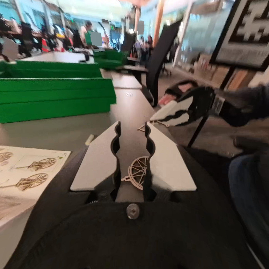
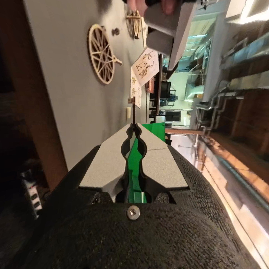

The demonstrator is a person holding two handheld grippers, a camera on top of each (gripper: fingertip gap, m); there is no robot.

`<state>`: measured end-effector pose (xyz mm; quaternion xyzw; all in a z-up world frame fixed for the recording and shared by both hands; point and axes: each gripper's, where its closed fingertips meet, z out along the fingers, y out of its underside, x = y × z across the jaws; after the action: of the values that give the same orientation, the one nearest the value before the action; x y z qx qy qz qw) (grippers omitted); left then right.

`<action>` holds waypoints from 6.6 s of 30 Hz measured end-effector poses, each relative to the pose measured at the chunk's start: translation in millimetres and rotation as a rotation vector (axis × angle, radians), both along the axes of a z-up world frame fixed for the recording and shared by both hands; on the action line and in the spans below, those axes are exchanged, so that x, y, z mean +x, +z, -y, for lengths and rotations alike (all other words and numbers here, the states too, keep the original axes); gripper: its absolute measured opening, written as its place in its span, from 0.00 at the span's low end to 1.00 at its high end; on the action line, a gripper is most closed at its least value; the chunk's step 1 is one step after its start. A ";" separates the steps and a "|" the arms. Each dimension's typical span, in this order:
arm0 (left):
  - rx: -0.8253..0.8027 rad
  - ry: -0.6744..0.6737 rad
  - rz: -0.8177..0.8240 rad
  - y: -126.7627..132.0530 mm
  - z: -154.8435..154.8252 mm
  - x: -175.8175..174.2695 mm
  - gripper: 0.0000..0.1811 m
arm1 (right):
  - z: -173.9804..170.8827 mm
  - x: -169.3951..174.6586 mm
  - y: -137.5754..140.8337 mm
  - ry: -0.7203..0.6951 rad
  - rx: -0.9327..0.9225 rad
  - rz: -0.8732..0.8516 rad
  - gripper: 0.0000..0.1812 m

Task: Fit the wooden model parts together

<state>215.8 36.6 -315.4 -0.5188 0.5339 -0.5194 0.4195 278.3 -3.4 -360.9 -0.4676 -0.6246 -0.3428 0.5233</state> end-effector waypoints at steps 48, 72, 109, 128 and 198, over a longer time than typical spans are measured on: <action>0.253 -0.378 -0.612 -94.8 38.8 54.2 0.17 | -5.4 -11.6 -47.6 -0.141 -1.080 -0.782 0.09; 0.156 -0.323 -0.572 -84.8 29.9 50.7 0.00 | -3.4 -10.2 -48.7 -0.150 -1.107 -0.740 0.09; 0.114 -0.335 -0.547 -85.7 41.4 56.4 0.00 | -2.7 -9.3 -48.5 -0.169 -1.118 -0.704 0.09; 0.256 -0.343 -0.564 -93.3 38.2 50.3 0.21 | -6.4 -8.7 -47.5 -0.097 -1.112 -0.663 0.09; 0.262 -0.337 -0.675 -95.2 42.6 50.8 0.15 | -10.1 -23.4 -27.6 0.048 -1.210 -0.793 0.00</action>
<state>266.6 -5.9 -410.6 -0.5077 0.7810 -0.3088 0.1921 254.9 6.7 -388.4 -0.7507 -0.4782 0.2699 0.3673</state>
